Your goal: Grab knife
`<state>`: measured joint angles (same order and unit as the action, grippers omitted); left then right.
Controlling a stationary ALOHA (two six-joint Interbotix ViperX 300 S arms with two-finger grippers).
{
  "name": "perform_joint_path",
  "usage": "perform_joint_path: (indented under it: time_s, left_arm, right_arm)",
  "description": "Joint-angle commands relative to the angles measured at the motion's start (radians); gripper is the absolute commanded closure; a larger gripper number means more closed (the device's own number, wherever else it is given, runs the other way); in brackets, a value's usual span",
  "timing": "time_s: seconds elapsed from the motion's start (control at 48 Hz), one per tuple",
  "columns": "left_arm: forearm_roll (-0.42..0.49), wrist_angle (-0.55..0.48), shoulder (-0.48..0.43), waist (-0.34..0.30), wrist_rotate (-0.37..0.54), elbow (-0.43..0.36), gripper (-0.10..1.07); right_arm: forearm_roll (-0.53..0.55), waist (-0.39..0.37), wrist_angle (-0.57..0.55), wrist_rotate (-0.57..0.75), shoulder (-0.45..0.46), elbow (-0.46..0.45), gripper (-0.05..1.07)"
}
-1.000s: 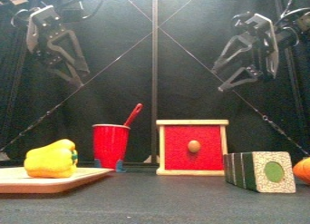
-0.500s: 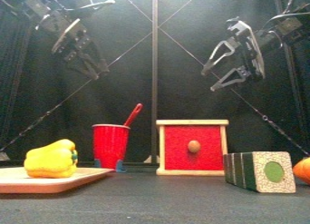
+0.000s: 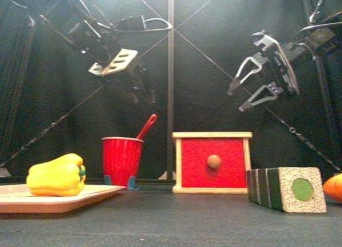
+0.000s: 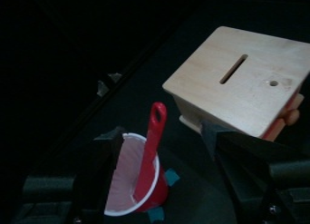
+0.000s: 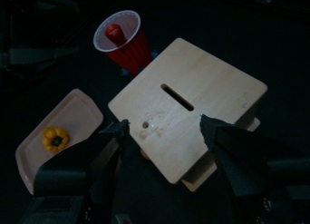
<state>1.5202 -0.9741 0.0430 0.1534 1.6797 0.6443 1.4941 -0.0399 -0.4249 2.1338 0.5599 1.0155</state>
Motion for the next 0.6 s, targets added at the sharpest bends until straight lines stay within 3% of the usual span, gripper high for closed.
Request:
perform_joint_path:
  time_s: [0.0, 0.229, 0.583]
  left_arm:
    - [0.005, -0.031, -0.051, -0.015, 0.006, -0.064, -0.02]
    - [-0.043, -0.037, -0.130, -0.028, 0.031, -0.158, -0.02]
    - [-0.048, -0.040, -0.202, -0.087, 0.069, -0.173, 0.05]
  right_arm:
    - [0.000, -0.005, -0.003, -0.003, 0.023, -0.005, 0.07]
    - [-0.005, -0.002, -0.003, 0.002, 0.044, 0.015, 0.07]
    - [-0.006, -0.002, -0.003, 0.002, 0.054, 0.021, 0.07]
